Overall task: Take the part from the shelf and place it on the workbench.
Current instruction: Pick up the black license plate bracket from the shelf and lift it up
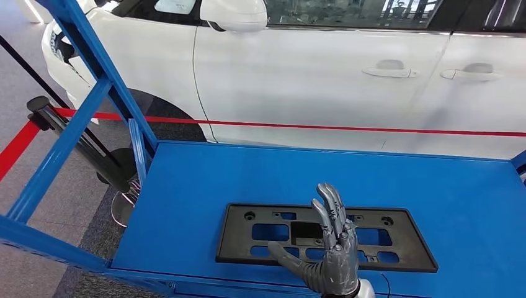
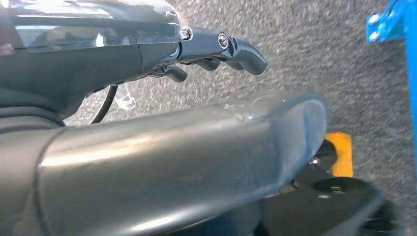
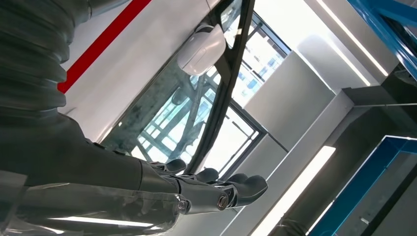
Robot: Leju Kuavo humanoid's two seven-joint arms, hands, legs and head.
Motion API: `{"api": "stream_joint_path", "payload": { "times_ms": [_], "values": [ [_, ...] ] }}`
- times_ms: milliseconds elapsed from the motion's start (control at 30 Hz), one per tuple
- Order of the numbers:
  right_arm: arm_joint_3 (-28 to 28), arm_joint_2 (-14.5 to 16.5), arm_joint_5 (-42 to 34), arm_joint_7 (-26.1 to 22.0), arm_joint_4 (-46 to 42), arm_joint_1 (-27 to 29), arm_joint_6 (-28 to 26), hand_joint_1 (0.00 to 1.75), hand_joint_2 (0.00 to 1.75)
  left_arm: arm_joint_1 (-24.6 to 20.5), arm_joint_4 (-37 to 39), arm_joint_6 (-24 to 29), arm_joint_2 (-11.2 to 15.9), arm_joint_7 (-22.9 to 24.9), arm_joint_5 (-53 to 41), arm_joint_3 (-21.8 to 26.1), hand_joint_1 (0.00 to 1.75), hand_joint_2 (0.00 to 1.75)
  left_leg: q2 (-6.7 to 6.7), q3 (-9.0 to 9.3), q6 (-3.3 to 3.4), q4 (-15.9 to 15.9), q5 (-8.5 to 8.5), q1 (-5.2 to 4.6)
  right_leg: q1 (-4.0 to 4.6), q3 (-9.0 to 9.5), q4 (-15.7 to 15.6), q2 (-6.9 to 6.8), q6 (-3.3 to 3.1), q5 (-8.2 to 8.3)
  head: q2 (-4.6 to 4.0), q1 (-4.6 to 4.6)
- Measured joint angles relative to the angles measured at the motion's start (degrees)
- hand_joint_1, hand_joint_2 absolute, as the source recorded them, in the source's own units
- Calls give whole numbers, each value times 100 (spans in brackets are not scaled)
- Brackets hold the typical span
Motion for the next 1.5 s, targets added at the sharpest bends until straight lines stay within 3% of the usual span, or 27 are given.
{"api": "stream_joint_path", "payload": {
  "times_ms": [33, 67, 100, 200, 267, 333, 400, 467, 533, 567, 600, 667, 733, 767, 867, 900, 1000, 1067, 1200, 1300, 1367, 1433, 1500],
  "values": [
    [1, 1, -2, 6, 0, 4, 0, 0, 175, 2, 0, -7, 0, 9, -4, 1, 0, 0, 0, -78, 3, 311, -154, -4, 26, -43, 8, -7, -21, 26, 0, -1],
    [1, 1, -5, 13, 0, 8, 0, 0, 175, 4, 0, -19, 0, 19, -9, 2, 0, 0, 0, -77, 10, 463, -199, -9, 50, -86, 21, -11, -32, 51, 0, 0],
    [2, 1, -7, 21, 0, 12, 0, 0, 175, 4, 0, -38, 0, 27, -15, 2, 0, 0, 0, 30, 25, 398, -133, -16, 69, -130, 41, -11, -34, 72, 0, 0],
    [8, 4, -10, 43, 0, 13, 0, 0, 175, -10, 0, -94, 1, 49, -43, 2, 0, 0, -2, 743, 121, -650, 237, -62, 101, -240, 124, -9, -6, 116, 0, 3],
    [19, 9, -12, 64, 0, 4, 0, 0, 175, -21, 0, -114, 2, 58, -50, 2, 0, 0, -5, 959, 163, -1049, 309, -108, 98, -273, 153, -14, 52, 157, 0, 0],
    [32, 11, -13, 90, 0, -7, -1, 0, 175, -22, 0, -132, -1, 69, -51, 2, 0, 0, -3, 920, 200, -1104, 374, -121, 90, -284, 144, -19, 135, 213, 0, -7],
    [37, 11, -14, 102, 0, -9, -3, 0, 175, -22, 0, -148, -5, 78, -53, 3, 0, 0, 20, 872, 274, -1175, 473, -98, 81, -338, 236, -11, 206, 96, 0, -4],
    [37, 11, -15, 105, 0, -10, -4, 0, 175, -30, 0, -158, -10, 79, -54, 4, 0, 0, 44, 789, 337, -1210, 585, -83, 60, -501, 683, -4, 256, -356, 0, 6],
    [37, 11, -15, 109, 0, -10, -5, 0, 175, -33, 0, -169, -11, 79, -56, 4, 0, 0, 53, 670, 354, -1201, 673, -86, 33, -682, 1338, -6, 305, -786, 0, 11],
    [38, 11, -15, 115, 0, -8, -6, 0, 175, -31, 0, -175, -11, 79, -57, 4, 0, 0, 58, 607, 347, -1190, 712, -86, 15, -691, 1529, -8, 328, -835, 0, 11],
    [38, 11, -15, 124, 0, -7, -7, 0, 175, -28, 0, -181, -11, 79, -59, 4, 0, 0, 61, 544, 336, -1173, 746, -85, -5, -607, 1535, -10, 347, -770, 0, 12],
    [39, 11, -12, 150, 0, -7, -7, 0, 175, -28, 0, -187, -19, 79, -69, 4, 0, 0, 60, 438, 305, -1122, 797, -79, -40, -155, 975, -15, 361, -468, 0, 13],
    [43, 11, 3, 186, 0, -8, -7, 0, 175, -30, 0, -188, -30, 84, -102, 4, 0, 0, 53, 363, 251, -1074, 841, -89, -32, 310, 247, -10, 326, -330, 0, 9],
    [46, 11, 17, 210, 0, -6, -7, 0, 175, -31, 0, -190, -35, 87, -121, 4, 0, 0, 50, 341, 214, -1062, 868, -93, -17, 417, 41, -5, 296, -324, 0, 10],
    [62, 11, 83, 309, 3, 3, -5, 0, 175, -35, 0, -192, -44, 92, -161, 4, 0, 0, 47, 298, 90, -1067, 929, -84, 8, 382, -75, -3, 168, -281, 0, 8],
    [73, 11, 110, 354, 6, 3, 4, 0, 175, -36, 0, -179, -45, 100, -167, 4, 0, 0, 43, 265, 61, -1009, 860, -76, 3, 358, -94, -11, 114, -244, 0, 1],
    [125, 11, 171, 514, 33, 3, 84, 0, 175, -29, 0, -122, -50, 147, -174, 4, 0, 0, 32, 15, 23, -320, 261, -63, 2, 268, -126, -33, -12, -133, 0, -23],
    [142, 11, 184, 560, 46, 6, 120, 0, 175, -24, 0, -110, -52, 155, -179, 4, 0, 0, 30, -90, 17, -10, 49, -62, 10, 238, -124, -36, -29, -108, 0, -27],
    [143, 11, 186, 563, 48, 6, 124, 0, 175, -23, 0, -109, -52, 157, -181, 4, 0, 0, 30, -100, 16, 23, 32, -62, 11, 234, -124, -37, -30, -105, 0, -27],
    [156, 11, 290, 679, 116, 0, 238, 0, 175, -19, 0, -71, -55, 203, -232, 4, 0, 0, 30, -152, 6, 341, -37, -61, 26, 156, -101, -39, -28, -63, -1, -27],
    [172, 50, 819, 1088, 583, -207, 424, 0, 175, -35, 0, -31, -66, 285, -372, -7, 0, 0, 25, 348, 64, -320, 212, -76, 53, 27, -22, -35, 43, -1, -1, -27],
    [185, 125, 1583, 1601, 1262, -569, 530, 0, 175, -59, 0, -25, -91, 369, -521, -30, 0, 0, 17, 829, 148, -1180, 488, -96, 73, -52, 16, -27, 12, 51, 0, -26],
    [207, 181, 2157, 1971, 1737, -833, 540, 0, 175, -73, 0, -46, -119, 427, -608, -50, 0, 0, 15, 797, 179, -1201, 521, -106, 74, -62, -8, -23, -77, 94, 0, -23]
  ]
}}
